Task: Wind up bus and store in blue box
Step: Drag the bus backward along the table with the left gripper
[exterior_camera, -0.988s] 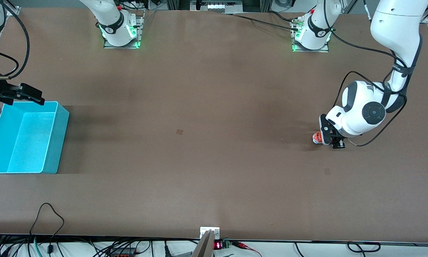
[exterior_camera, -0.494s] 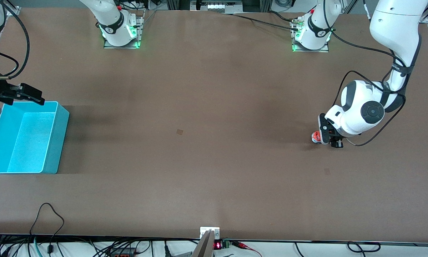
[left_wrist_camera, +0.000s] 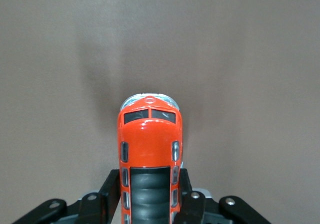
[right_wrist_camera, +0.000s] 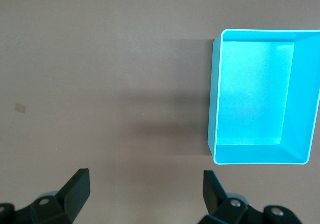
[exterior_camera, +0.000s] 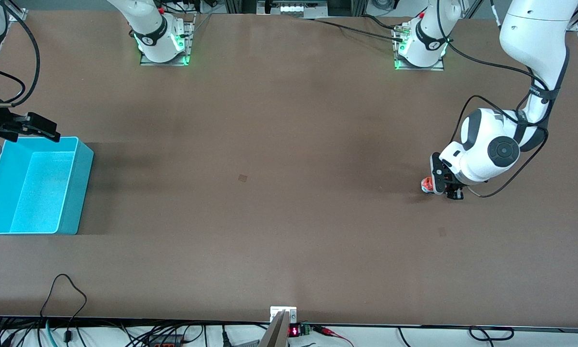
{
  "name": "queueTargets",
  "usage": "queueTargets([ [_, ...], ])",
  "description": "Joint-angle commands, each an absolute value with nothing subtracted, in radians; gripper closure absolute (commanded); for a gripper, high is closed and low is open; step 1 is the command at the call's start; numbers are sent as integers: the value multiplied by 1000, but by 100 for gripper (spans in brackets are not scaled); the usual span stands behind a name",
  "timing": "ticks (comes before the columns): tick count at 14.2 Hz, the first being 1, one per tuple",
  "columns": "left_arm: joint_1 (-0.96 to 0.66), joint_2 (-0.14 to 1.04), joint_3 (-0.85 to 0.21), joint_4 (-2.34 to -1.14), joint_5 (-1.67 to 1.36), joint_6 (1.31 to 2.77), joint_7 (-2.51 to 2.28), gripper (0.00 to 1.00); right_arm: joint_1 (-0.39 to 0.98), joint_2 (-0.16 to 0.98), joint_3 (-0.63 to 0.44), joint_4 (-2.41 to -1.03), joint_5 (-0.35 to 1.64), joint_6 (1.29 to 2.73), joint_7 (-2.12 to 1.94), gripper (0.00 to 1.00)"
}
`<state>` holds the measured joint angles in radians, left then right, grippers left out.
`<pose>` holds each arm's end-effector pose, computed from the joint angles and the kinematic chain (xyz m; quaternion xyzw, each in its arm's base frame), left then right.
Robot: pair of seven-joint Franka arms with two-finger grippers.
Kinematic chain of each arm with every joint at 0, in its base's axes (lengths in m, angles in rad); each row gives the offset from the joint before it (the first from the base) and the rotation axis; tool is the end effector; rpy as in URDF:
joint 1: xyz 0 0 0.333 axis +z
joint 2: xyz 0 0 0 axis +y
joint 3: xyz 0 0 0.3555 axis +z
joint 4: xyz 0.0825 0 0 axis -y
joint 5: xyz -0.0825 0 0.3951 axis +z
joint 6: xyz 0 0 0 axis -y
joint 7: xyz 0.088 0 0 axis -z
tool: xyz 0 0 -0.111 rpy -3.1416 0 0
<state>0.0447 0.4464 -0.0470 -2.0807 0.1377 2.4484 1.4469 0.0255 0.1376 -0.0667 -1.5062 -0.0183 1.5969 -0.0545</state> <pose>0.6022 -0.0004 0.2255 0.7119 -0.7005 -0.0499 0.0017 0.6127 -0.0243 0.6125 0.9996 0.0073 -0.0239 0.0126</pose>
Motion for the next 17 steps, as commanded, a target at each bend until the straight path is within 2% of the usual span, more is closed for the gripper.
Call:
queueTargets([
  [1,107,477,-46,-2082,150,2468,1528,63,18,144,-63,-1489,-21,1594,-66,0],
  [9,302,558,-40,-1999,150,2468,1718,63,18,144,-63,-1489,-21,1594,-66,0],
  [15,347,588,-40,-1959,150,2471,1799,61,18,144,-63,-1489,-20,1594,-66,0],
  [16,347,586,-40,-1959,150,2471,1799,60,18,144,-63,-1489,-20,1594,-64,0],
  [17,350,584,-41,-1959,150,2471,1804,54,18,144,-63,-1489,-20,1594,-66,0],
])
